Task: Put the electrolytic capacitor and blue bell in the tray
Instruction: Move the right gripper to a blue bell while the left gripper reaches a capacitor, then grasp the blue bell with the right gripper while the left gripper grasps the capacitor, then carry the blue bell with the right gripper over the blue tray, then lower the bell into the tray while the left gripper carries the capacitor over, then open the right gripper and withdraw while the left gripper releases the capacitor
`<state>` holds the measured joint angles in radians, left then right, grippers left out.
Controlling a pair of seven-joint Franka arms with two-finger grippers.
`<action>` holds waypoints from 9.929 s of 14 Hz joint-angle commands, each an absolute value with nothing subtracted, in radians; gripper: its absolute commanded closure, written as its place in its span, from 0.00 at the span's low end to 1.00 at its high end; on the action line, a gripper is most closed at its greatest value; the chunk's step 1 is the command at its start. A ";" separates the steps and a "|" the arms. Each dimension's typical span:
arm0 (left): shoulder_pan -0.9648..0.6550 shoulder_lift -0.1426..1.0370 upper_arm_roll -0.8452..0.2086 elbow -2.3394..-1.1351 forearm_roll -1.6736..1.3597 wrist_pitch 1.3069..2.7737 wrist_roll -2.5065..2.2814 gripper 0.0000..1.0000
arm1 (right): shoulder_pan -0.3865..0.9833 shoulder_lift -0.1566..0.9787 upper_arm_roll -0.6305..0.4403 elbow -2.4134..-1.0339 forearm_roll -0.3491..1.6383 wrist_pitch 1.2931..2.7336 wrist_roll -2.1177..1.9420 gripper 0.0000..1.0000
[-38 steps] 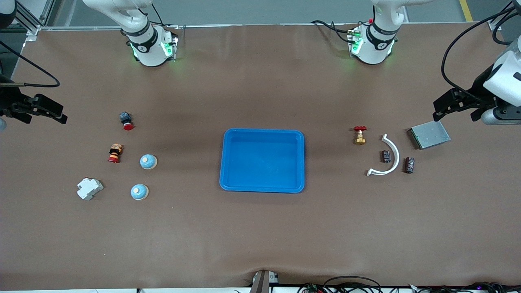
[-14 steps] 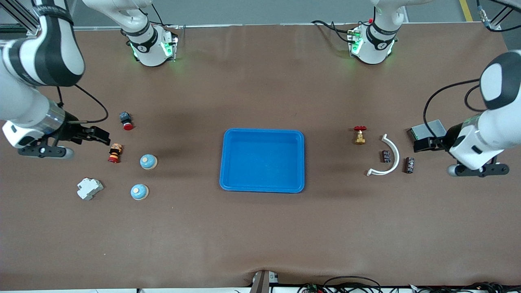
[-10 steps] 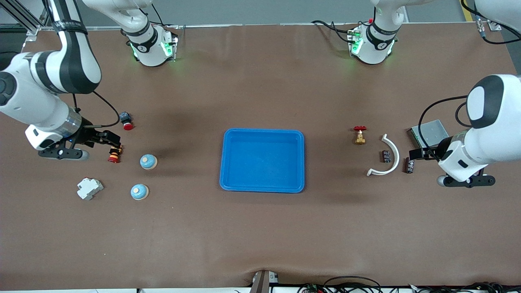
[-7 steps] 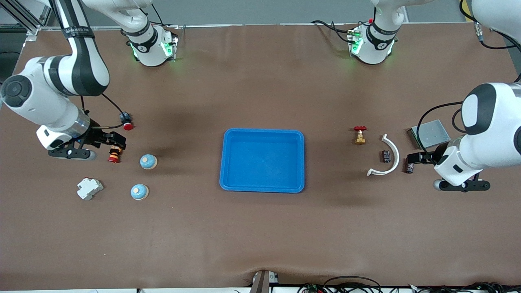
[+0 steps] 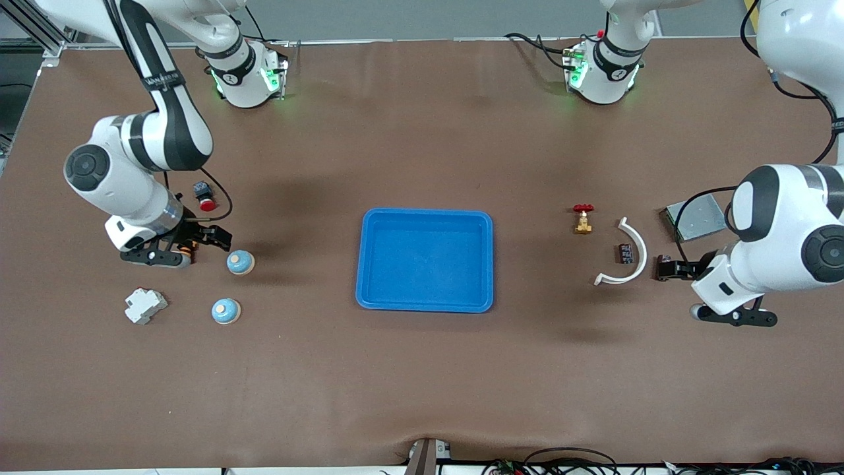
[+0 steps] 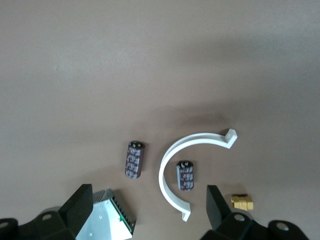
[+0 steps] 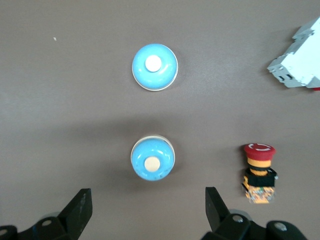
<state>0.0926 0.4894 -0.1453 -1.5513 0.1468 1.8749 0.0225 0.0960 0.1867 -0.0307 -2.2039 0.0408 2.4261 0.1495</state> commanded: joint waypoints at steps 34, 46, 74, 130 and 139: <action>0.216 0.580 -0.146 -1.762 0.166 2.077 0.138 0.00 | 0.140 0.442 -0.029 -2.218 0.057 2.706 0.184 1.00; 0.238 0.621 -0.144 -1.784 0.167 2.151 0.141 0.00 | 0.372 0.382 -0.012 -2.065 0.055 2.468 0.665 1.00; 0.126 0.603 -0.187 -1.470 0.147 1.873 -0.192 1.00 | 0.738 0.627 -0.021 -1.792 0.037 2.496 1.312 1.00; -0.549 0.704 -0.199 -1.628 0.077 2.082 -1.312 0.63 | 0.146 0.491 -0.034 -1.809 -0.041 2.370 0.117 0.00; -0.542 0.635 -0.192 -1.577 0.138 1.953 -1.212 0.00 | 0.084 0.592 -0.028 -1.786 -0.023 2.496 0.009 0.00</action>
<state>-0.5454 0.6924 -0.2044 -1.5855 0.1052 2.0380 -1.2727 0.1096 0.5679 -0.0515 -1.8039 -0.0250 2.4760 0.0256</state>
